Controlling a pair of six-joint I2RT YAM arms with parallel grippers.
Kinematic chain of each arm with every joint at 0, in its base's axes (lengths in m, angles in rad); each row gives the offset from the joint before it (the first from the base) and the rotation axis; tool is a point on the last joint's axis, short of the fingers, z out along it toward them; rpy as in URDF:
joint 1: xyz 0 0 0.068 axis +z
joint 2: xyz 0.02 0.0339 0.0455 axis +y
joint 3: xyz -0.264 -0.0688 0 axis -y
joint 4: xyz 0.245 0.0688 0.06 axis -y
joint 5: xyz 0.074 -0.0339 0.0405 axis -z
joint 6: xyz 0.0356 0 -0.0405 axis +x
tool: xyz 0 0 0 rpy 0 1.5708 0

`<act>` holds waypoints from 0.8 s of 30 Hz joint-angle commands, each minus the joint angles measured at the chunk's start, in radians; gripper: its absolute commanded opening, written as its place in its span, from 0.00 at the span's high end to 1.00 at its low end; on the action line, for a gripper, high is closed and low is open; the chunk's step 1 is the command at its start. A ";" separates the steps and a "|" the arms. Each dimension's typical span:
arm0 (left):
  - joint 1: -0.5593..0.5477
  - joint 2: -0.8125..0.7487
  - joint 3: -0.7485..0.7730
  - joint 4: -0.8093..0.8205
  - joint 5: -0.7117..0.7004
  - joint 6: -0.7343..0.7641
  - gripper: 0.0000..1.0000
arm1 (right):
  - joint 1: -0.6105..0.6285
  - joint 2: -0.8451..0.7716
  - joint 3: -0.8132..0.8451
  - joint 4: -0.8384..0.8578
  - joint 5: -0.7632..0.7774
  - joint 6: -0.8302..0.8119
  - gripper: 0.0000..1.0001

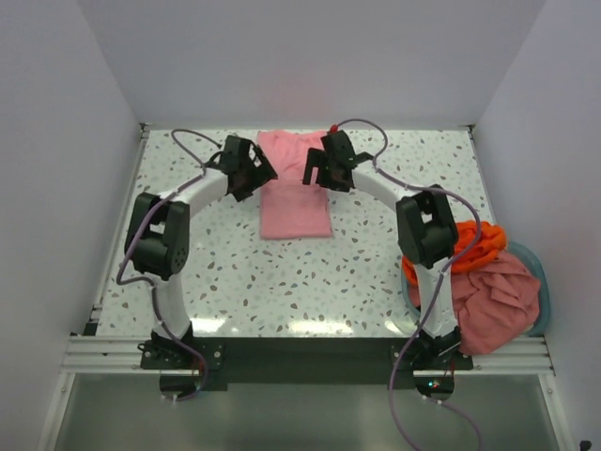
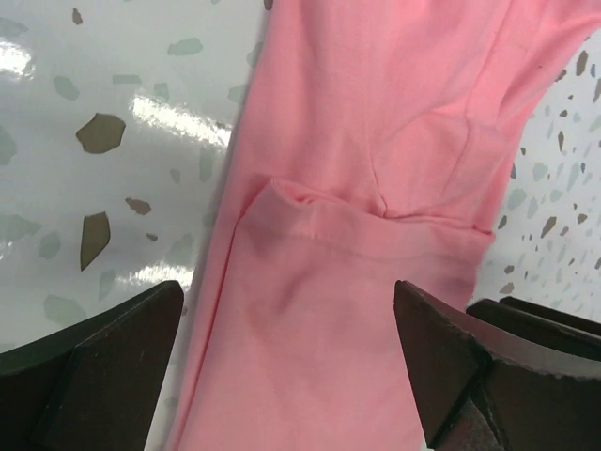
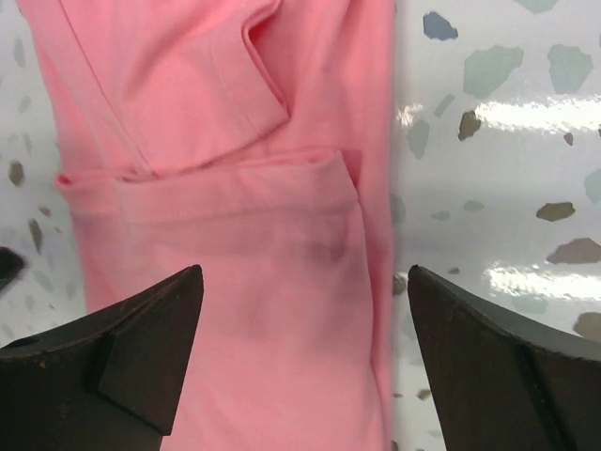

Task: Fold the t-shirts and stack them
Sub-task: Fold the tshirt

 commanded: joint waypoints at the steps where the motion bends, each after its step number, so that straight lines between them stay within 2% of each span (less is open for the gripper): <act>1: 0.009 -0.175 -0.070 0.001 -0.040 0.021 0.00 | 0.000 -0.129 -0.081 0.012 -0.032 -0.049 0.04; 5: 0.006 -0.280 -0.222 -0.016 -0.020 0.049 0.00 | 0.003 -0.241 -0.260 0.020 -0.067 -0.044 0.01; 9: -0.015 -0.346 -0.383 0.006 0.003 0.025 0.00 | 0.010 -0.334 -0.464 0.130 -0.184 -0.012 0.01; 11: -0.023 -0.357 -0.466 0.044 0.067 0.006 0.00 | 0.011 -0.345 -0.533 0.149 -0.207 0.005 0.03; 12: -0.031 -0.357 -0.484 0.076 0.104 0.003 0.00 | 0.011 -0.344 -0.546 0.150 -0.237 0.009 0.07; 15: -0.054 -0.338 -0.511 0.067 0.098 0.001 0.00 | 0.016 -0.338 -0.578 0.163 -0.265 0.014 0.18; 17: -0.066 -0.329 -0.529 0.076 0.101 -0.006 0.01 | 0.022 -0.338 -0.601 0.163 -0.233 0.028 0.20; 19: -0.080 -0.318 -0.540 0.098 0.097 -0.016 0.10 | 0.022 -0.336 -0.621 0.175 -0.209 0.043 0.25; 20: -0.083 -0.312 -0.537 0.093 0.094 -0.016 0.16 | 0.022 -0.335 -0.624 0.187 -0.207 0.049 0.30; 21: -0.083 -0.306 -0.534 0.090 0.088 -0.017 0.26 | 0.022 -0.324 -0.626 0.189 -0.204 0.052 0.42; 24: -0.085 -0.283 -0.535 0.082 0.081 -0.022 0.43 | 0.022 -0.318 -0.627 0.178 -0.196 0.063 0.53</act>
